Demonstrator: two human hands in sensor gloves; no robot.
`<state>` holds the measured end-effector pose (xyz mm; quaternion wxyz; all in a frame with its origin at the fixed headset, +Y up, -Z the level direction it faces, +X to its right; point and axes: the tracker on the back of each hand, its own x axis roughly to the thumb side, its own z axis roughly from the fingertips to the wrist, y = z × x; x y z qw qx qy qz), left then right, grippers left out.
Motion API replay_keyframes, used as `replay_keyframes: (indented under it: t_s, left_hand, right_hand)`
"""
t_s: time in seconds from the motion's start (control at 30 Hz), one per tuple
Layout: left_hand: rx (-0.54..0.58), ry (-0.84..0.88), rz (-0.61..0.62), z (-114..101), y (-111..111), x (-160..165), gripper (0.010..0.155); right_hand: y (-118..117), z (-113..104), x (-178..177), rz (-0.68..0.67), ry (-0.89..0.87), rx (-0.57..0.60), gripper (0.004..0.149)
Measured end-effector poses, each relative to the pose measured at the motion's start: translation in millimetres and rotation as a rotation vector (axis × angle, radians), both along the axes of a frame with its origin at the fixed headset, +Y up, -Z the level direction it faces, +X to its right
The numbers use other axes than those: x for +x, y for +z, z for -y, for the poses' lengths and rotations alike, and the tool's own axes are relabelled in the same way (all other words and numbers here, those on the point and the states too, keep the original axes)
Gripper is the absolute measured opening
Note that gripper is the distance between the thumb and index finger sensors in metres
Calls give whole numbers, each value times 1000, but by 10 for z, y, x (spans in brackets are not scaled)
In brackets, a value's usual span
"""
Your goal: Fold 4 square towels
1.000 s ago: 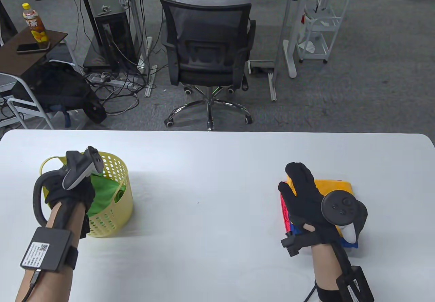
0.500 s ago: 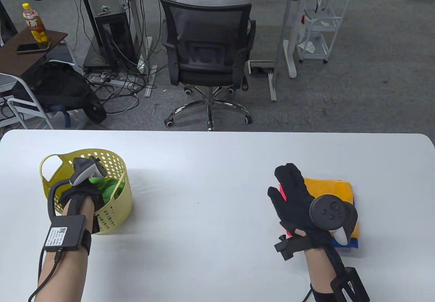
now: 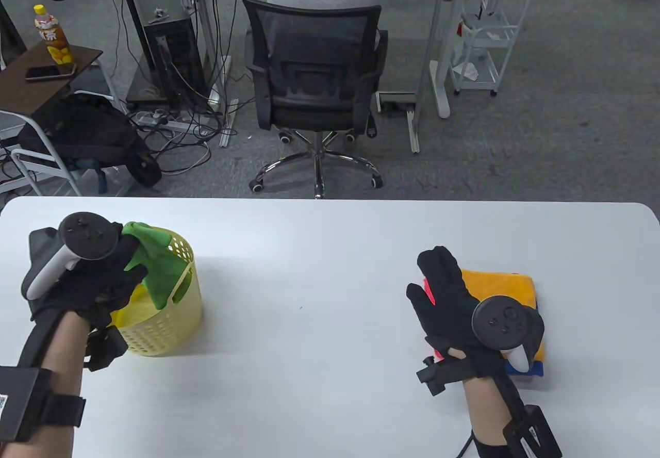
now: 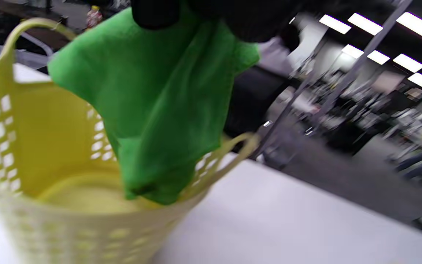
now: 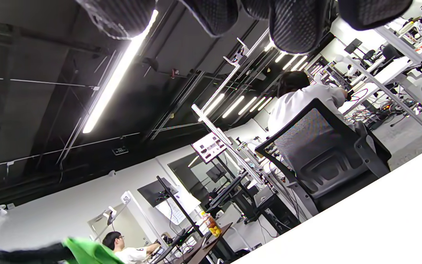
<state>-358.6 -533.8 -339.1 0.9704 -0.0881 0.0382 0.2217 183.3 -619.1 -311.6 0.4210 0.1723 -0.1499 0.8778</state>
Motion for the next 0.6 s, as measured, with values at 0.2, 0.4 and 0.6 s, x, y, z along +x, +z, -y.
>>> replay_keyframes:
  t_s: [0.2,0.4,0.6]
  left_hand:
    - [338,232,192,-707,492,492,69]
    - [307,325,433,-601,628,1186,68]
    - [89,272,456,467,281,1638,63]
  right_hand:
    - [49,-48,-21,-24,-10,15,71]
    - [108,-93,-44,-46,-19,30,71]
    - [127,-106,-36,-57,-36,34,71]
